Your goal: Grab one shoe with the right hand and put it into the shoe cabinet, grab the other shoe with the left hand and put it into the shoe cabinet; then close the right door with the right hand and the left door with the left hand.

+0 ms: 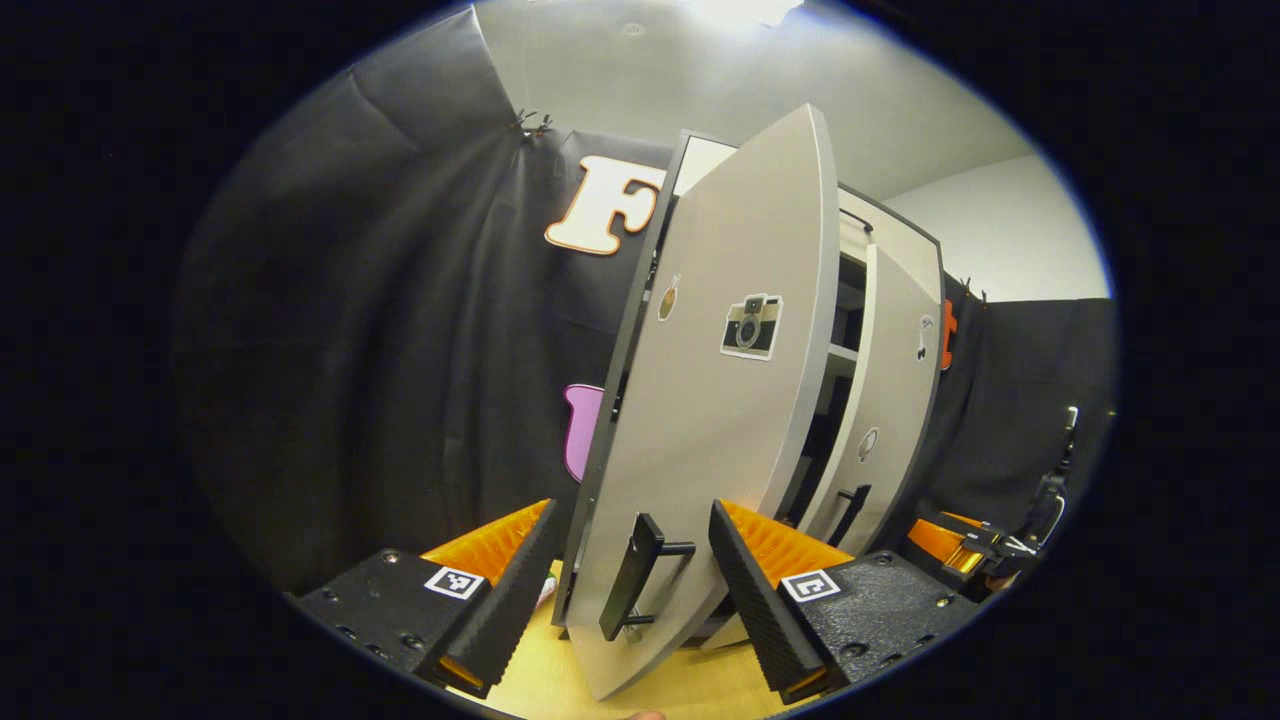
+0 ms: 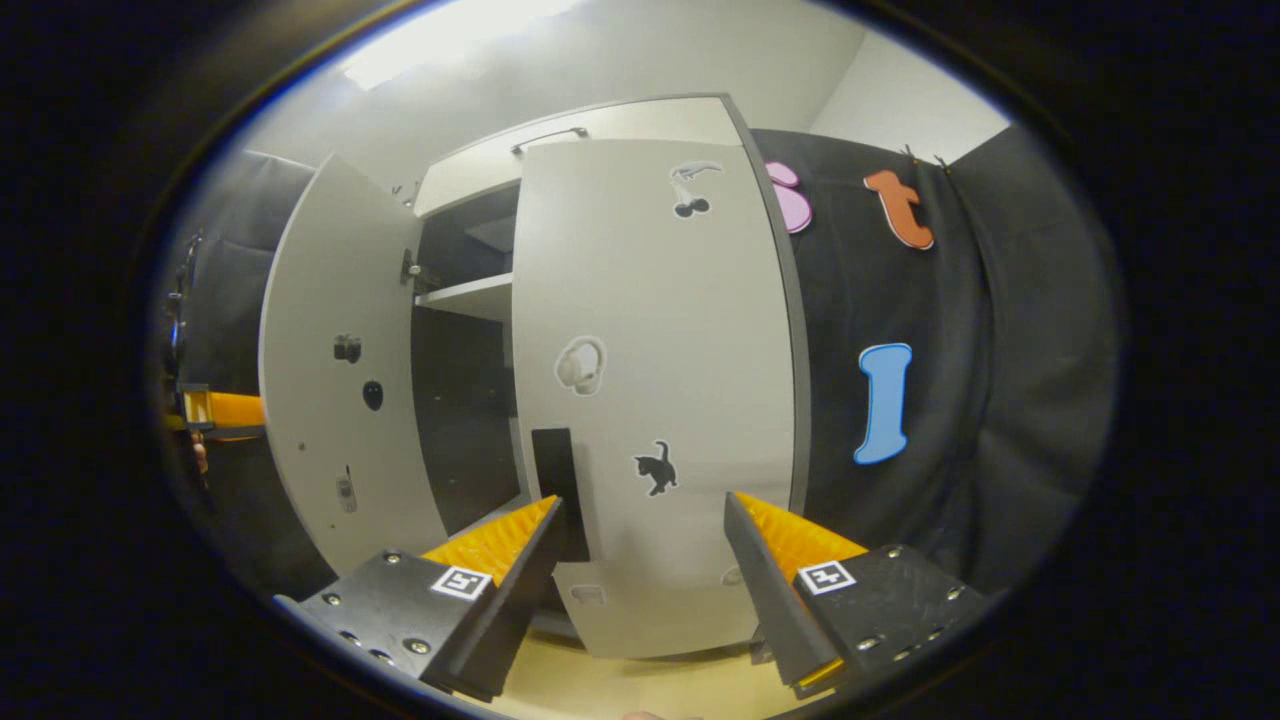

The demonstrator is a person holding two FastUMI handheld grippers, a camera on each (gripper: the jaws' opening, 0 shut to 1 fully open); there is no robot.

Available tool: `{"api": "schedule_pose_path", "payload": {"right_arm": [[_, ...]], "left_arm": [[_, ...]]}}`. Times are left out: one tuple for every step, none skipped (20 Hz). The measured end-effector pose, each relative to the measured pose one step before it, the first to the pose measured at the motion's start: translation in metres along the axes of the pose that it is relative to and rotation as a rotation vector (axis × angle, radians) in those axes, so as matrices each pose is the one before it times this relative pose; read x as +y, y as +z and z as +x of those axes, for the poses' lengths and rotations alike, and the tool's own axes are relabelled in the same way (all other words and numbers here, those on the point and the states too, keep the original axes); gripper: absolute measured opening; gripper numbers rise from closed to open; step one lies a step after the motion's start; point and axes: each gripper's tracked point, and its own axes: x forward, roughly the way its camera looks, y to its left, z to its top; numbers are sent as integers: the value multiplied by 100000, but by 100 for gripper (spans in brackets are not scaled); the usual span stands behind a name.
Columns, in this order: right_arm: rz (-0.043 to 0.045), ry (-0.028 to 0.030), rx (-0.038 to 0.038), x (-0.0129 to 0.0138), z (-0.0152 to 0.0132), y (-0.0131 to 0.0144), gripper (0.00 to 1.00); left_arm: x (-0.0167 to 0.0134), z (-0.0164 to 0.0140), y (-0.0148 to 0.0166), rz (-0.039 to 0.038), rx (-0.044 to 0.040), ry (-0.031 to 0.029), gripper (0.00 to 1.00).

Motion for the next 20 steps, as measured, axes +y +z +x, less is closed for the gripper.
{"api": "schedule_pose_path", "payload": {"right_arm": [[495,-466,51,-121,-11,-51,96],[452,-540,220,-29,-90,-116,96],[371,-431,110,-5,-52,-70,96],[284,-476,6,-78,-35,-49,93],[84,-585,-25,-100,-149,-36,93],[-73,-646,-167,-179,-202,-91,96],[-217,-833,-172,-271,-273,-27,96],[-266,-885,-196,-391,-301,9,96],[-252,-1182,-121,-456,-318,104,96],[-43,-1303,-124,-493,-362,-21,96],[199,-1318,-126,-498,-321,56,96],[347,-1496,-193,-634,-324,10,96],[464,-1449,-194,-516,-77,0,96],[301,-1548,-230,-742,-298,215,96],[48,-1960,-298,-841,-313,160,96],[69,-2133,-373,-900,-372,168,96],[292,-1944,-158,-844,-200,173,96],[530,-1751,-51,-758,-283,65,96],[649,-1524,-81,-643,-289,48,96],[509,-1707,-246,-682,-517,113,95]], "left_arm": [[-386,131,-93,69,355,-1490,93],[-549,177,-192,105,355,-1538,93],[-564,191,-129,124,328,-1768,93],[-676,258,-217,115,482,-2155,93],[-583,367,-147,-59,558,-1844,93],[-481,329,-253,174,317,-1530,93],[-468,338,-92,288,22,-1375,93],[-467,395,-167,379,173,-1471,93],[-440,407,-151,71,360,-1487,93],[-437,453,-187,-246,172,-1493,93],[-340,572,-152,-29,115,-1057,93],[-207,688,-333,653,285,-719,92],[-119,704,-539,1467,1398,-195,92],[20,606,-674,2016,1498,525,93],[121,554,-269,1873,240,846,93],[118,671,-277,1488,574,197,87],[-248,576,60,-71,-881,-659,93],[-652,626,-223,-524,424,-2540,96],[-412,624,-216,-449,391,-1410,99],[-322,529,-144,93,121,-1116,99]]}}
